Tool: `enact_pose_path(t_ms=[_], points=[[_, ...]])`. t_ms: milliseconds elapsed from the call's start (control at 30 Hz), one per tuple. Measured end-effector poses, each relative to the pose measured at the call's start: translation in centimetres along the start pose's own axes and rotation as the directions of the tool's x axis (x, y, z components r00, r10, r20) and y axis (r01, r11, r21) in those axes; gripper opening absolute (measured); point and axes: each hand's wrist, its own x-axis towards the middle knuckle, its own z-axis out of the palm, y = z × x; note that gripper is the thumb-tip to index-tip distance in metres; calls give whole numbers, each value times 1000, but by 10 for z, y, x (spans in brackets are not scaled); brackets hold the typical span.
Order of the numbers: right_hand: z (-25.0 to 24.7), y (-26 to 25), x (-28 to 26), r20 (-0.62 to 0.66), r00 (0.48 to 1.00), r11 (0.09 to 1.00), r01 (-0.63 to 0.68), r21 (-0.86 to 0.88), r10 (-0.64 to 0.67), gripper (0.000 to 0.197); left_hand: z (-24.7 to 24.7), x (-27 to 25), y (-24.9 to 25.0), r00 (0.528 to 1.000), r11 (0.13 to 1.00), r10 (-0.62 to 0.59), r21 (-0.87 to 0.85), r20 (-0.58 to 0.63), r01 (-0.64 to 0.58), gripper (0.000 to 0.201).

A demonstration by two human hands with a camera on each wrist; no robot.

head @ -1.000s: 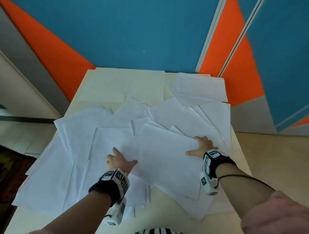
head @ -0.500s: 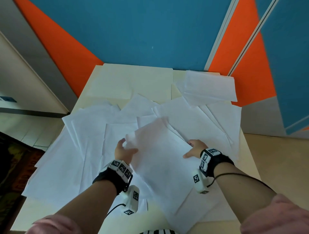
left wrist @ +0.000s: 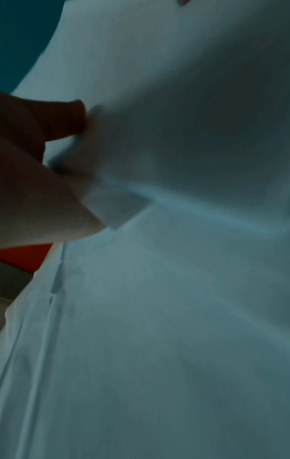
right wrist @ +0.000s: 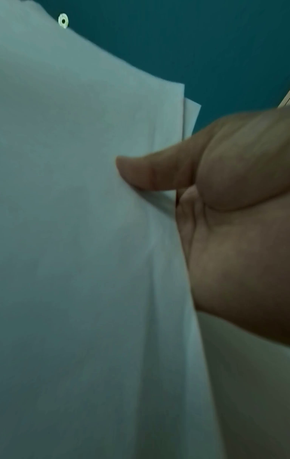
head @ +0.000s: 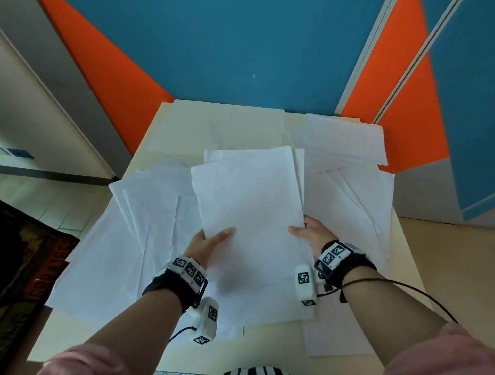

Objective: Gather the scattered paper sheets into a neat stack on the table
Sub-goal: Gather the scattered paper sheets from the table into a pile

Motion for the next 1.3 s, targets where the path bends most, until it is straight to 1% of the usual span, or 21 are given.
enact_pose_path(t_ms=[33,100,200,233,300,367,433,500,533,600,667,733,800,833,900,967,1033,1100,1167,1233,1300], points=[[4,-3,-2,19,1000,1000,0,14,0,33,3,-2,2,1000,999,-11,36,16,10,45],[9,-9,-7,60,998,1000,-12,-11,13,25,6,-2,8,1000,997,-6,71,31,4,40],[9,-12,-15,31,1000,998,-5,-60,6,13,10,-1,17,999,984,15,177,48,-23,32],[8,-12,-16,24,1000,998,13,-69,-11,16,12,1,19,999,969,36,243,31,-42,36],[7,-10,-16,17,999,999,29,-44,-29,32,16,5,20,993,920,109,382,-49,-82,42],[3,-9,-15,3,999,998,53,-47,-53,31,19,9,21,976,891,178,442,-126,-105,41],[-8,-6,-14,-74,995,991,51,-124,-60,23,21,11,21,957,877,225,466,-181,-118,40],[-29,3,-13,-207,977,979,14,-202,-57,25,19,13,21,943,859,254,498,-216,-118,38],[-42,9,-13,-292,955,960,-29,-279,-56,28,18,13,21,940,850,259,515,-223,-112,38],[-71,22,-16,-450,893,876,-194,-441,-28,33,16,15,20,939,842,260,529,-227,-105,38],[-97,33,-25,-579,814,791,-382,-478,43,43,15,15,19,939,841,249,533,-237,-88,38],[-113,41,-36,-659,740,695,-543,-471,132,67,14,15,20,939,840,238,537,-247,-72,39],[-119,47,-44,-664,721,646,-606,-464,199,90,14,13,21,938,844,231,533,-260,-60,40],[-119,49,-44,-659,720,647,-612,-455,218,95,14,12,21,937,846,227,531,-264,-56,41],[-118,50,-44,-644,726,678,-601,-423,242,96,15,10,21,936,846,222,532,-273,-45,41],[-115,48,-42,-611,751,691,-581,-430,251,87,14,8,20,932,843,223,536,-285,-38,41],[-115,48,-41,-573,792,697,-533,-479,211,70,13,5,20,927,846,225,532,-299,-34,41],[-116,50,-41,-534,834,732,-452,-510,143,58,12,2,22,922,850,229,526,-313,-32,42],[-120,49,-40,-460,885,819,-315,-480,71,44,8,0,23,916,851,227,525,-330,-22,43],[-127,43,-43,-381,924,925,-154,-346,11,27,3,0,23,909,840,231,543,-347,-6,42],[-135,32,-44,-335,942,979,-54,-199,-16,13,-2,2,23,905,840,225,543,-362,8,41]])
